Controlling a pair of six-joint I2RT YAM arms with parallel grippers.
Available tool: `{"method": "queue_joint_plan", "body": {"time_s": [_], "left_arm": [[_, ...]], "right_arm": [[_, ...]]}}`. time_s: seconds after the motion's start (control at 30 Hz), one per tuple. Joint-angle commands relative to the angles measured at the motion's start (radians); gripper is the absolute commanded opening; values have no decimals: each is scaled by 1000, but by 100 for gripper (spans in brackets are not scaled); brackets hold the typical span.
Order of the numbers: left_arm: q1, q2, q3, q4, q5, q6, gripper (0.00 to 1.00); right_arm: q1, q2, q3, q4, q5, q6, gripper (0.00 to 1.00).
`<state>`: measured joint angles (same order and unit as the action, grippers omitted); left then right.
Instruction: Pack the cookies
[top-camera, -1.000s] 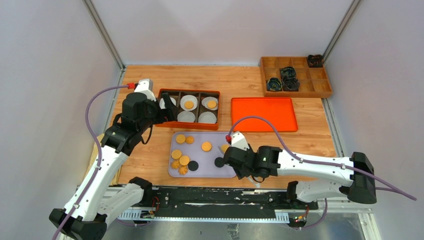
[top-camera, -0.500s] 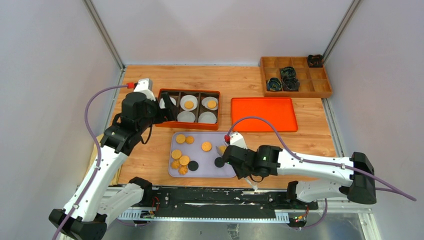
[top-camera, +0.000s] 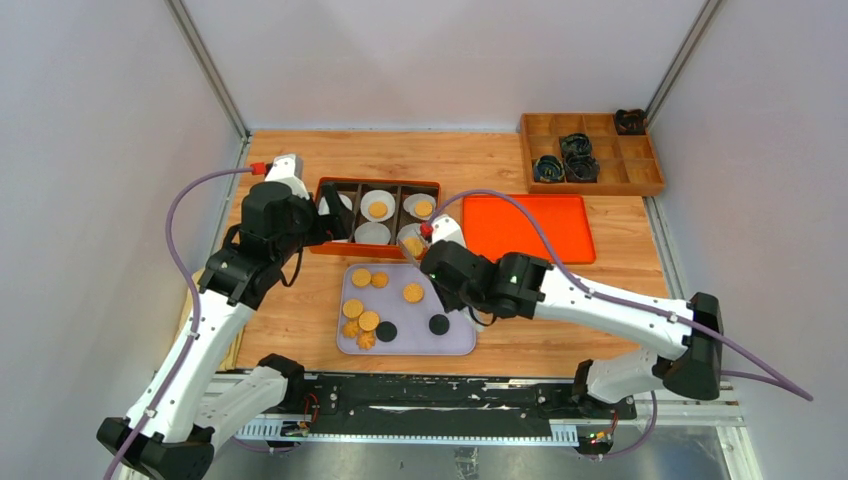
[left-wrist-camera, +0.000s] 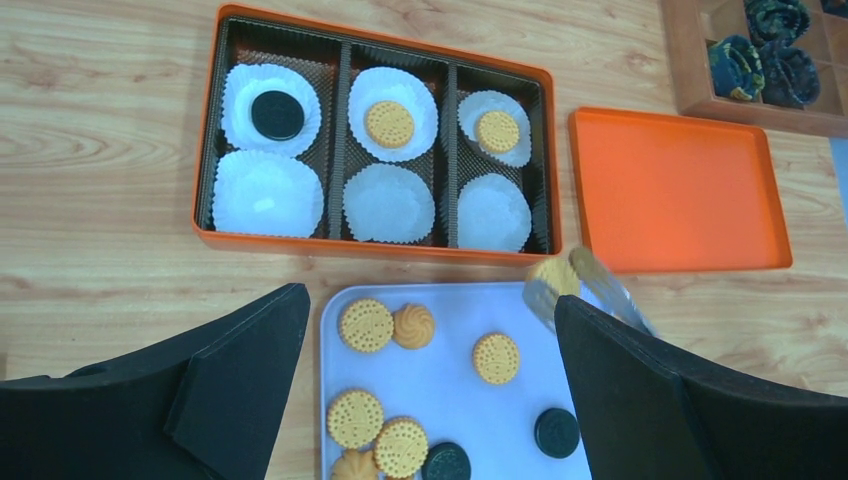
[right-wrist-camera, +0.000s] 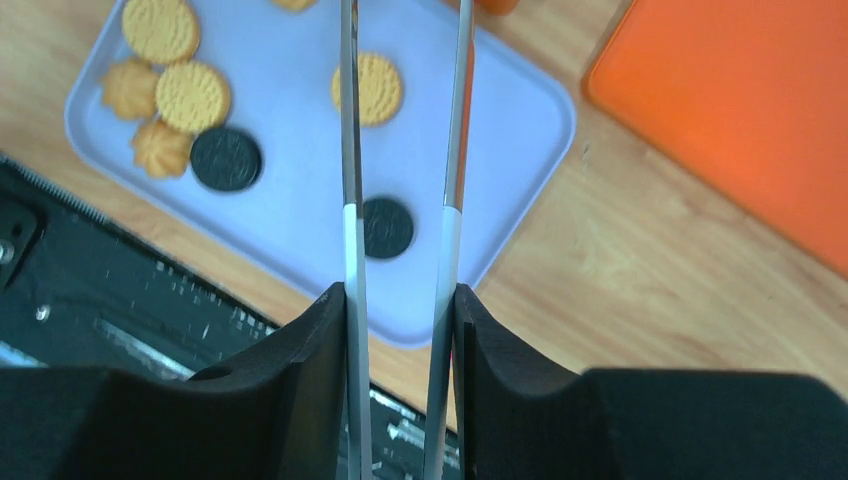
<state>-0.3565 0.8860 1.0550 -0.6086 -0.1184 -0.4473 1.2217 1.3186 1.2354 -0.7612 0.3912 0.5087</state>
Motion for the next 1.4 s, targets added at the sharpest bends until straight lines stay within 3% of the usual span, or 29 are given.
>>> {"method": "queue_joint_plan", "body": {"time_s": [0.0, 0.23, 0.67, 0.97, 1.17, 1.37], "left_arm": [[4, 5, 33, -24, -37, 26, 100], [4, 5, 47, -40, -74, 56, 100], [4, 21, 41, -39, -79, 60, 100], [4, 17, 33, -26, -43, 70, 100], [4, 14, 32, -11, -13, 73, 100], [4, 12, 22, 2, -6, 76, 100]], "right_arm": [[-88, 71, 61, 80, 21, -120, 5], [-209, 187, 90, 164, -60, -204, 3], [-227, 311, 132, 197, -82, -225, 3], [-229, 299, 124, 192, -29, -205, 44], [-229, 291, 131, 192, -10, -212, 50], [-229, 295, 133, 192, -6, -208, 49]]}}
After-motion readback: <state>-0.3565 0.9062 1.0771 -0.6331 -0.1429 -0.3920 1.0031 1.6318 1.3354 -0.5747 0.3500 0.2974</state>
